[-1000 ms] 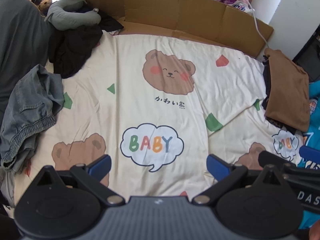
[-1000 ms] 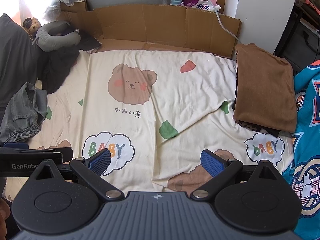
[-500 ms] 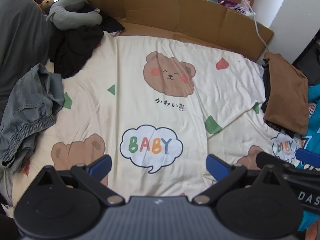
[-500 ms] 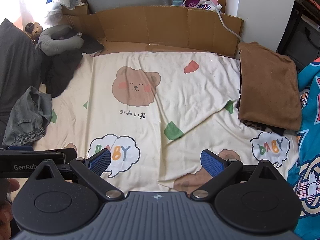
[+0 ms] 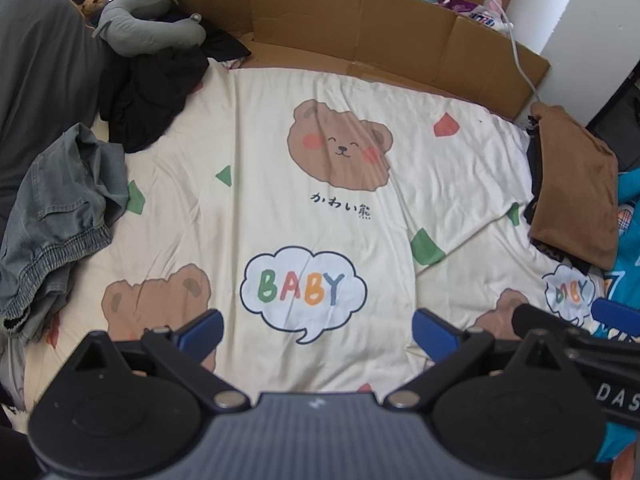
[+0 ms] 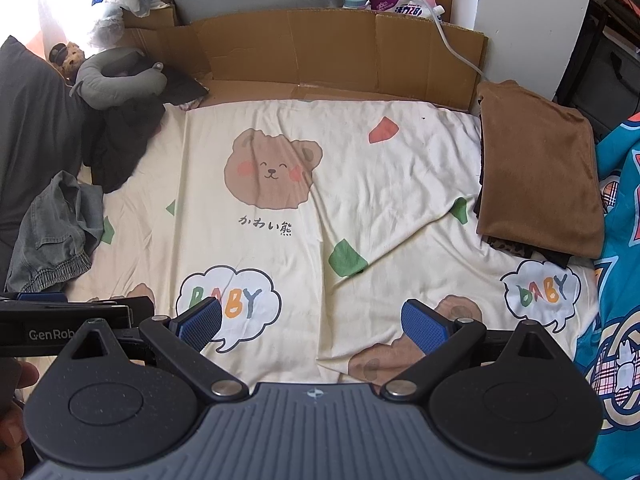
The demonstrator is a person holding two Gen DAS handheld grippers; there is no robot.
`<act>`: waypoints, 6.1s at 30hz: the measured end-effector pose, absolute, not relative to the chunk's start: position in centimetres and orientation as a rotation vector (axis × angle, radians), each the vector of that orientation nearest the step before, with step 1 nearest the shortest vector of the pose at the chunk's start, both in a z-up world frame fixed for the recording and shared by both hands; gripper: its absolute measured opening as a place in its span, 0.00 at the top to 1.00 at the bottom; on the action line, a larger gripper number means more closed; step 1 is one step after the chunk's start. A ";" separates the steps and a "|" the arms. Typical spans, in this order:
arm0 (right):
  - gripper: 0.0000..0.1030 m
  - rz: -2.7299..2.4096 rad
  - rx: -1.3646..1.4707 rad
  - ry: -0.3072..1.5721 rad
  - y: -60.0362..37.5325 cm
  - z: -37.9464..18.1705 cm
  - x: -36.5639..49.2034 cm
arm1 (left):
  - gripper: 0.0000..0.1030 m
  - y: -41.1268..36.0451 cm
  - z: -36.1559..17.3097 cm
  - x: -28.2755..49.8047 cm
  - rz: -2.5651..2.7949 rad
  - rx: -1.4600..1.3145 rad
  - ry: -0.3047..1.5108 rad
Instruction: Fold clothes
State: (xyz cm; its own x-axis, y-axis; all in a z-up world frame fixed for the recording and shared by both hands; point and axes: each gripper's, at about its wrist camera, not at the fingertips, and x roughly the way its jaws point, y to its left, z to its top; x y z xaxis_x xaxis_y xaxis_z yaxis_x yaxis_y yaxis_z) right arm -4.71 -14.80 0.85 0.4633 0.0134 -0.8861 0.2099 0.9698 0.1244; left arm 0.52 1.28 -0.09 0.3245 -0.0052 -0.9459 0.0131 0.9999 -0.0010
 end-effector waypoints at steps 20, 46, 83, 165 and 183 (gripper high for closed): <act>0.03 -0.191 0.250 1.106 -16.1 0.4 -4.6 | 0.04 -0.7 -0.4 1.4 0.034 0.014 1.252; 0.03 -0.169 0.286 1.073 -16.5 2.1 -5.0 | 0.03 -0.6 3.1 1.8 0.018 0.049 1.285; 0.03 -0.110 0.258 1.028 -15.9 4.2 -5.6 | 0.02 4.4 7.8 3.5 0.029 0.103 1.259; 0.51 0.327 0.449 0.847 -6.0 2.6 2.9 | 0.28 47.1 2.7 -9.2 0.543 -0.392 1.063; 0.51 0.395 0.431 0.912 -0.3 -3.6 7.5 | 0.31 47.7 -3.5 -9.0 0.641 -0.437 1.131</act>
State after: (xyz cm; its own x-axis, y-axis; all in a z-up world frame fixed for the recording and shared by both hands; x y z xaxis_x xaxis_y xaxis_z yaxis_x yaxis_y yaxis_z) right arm 7.54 -0.33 -3.58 0.5525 0.5002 -0.6667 -0.1441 0.8452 0.5147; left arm -8.96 47.72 -3.46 0.2797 0.2475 -0.9276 -0.6686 0.7436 -0.0032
